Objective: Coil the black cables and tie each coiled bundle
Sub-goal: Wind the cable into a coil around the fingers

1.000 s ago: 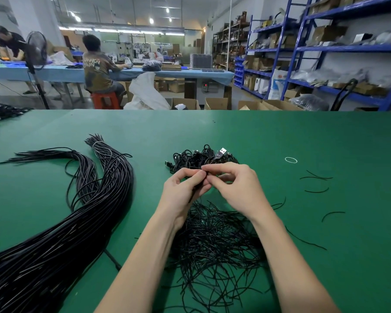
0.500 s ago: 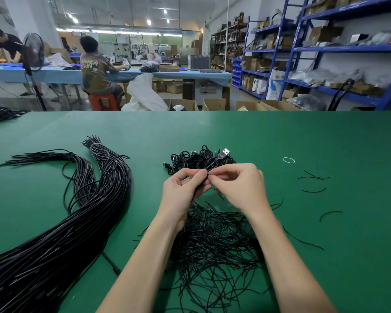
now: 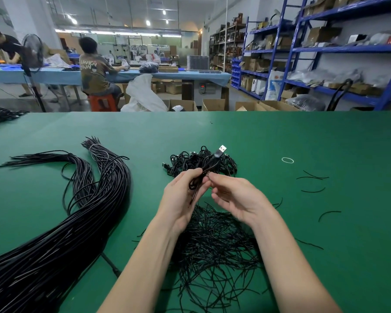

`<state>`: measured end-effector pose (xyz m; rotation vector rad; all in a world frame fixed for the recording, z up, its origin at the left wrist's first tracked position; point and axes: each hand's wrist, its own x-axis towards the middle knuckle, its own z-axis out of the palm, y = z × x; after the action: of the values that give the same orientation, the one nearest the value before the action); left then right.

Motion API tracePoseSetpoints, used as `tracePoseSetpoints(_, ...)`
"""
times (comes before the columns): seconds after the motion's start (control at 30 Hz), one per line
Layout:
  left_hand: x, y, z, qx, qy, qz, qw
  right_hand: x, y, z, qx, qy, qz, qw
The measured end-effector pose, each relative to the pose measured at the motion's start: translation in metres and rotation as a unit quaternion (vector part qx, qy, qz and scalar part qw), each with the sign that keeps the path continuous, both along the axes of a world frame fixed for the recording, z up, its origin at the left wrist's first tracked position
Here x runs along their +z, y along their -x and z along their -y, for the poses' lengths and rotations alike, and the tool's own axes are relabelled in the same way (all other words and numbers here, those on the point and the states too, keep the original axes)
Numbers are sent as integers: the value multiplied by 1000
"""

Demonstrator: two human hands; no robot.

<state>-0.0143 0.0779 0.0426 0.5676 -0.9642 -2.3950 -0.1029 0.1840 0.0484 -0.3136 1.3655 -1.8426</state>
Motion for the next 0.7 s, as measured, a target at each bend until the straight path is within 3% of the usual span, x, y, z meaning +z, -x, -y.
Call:
tracePoseSetpoints(0.2, -3, -2, 0, -28, 7, -21, 999, -9, -2, 0, 59, 100, 213, 970)
tracePoseSetpoints(0.33, -5, -4, 4, -46, 21, -23, 998, -14, -5, 2, 49, 125, 268, 954)
tracePoseSetpoints(0.53, -6, -4, 6, -67, 35, -21, 997, -19, 4, 1, 57, 105, 228, 966)
tracePoseSetpoints(0.63, -6, -9, 11, -125, 98, -25, 987, -18, 22, -10, 111, 51, 156, 980)
tracePoseSetpoints(0.7, -7, -13, 17, -160, 154, -11, 975, -6, 39, -13, 160, -41, 48, 985)
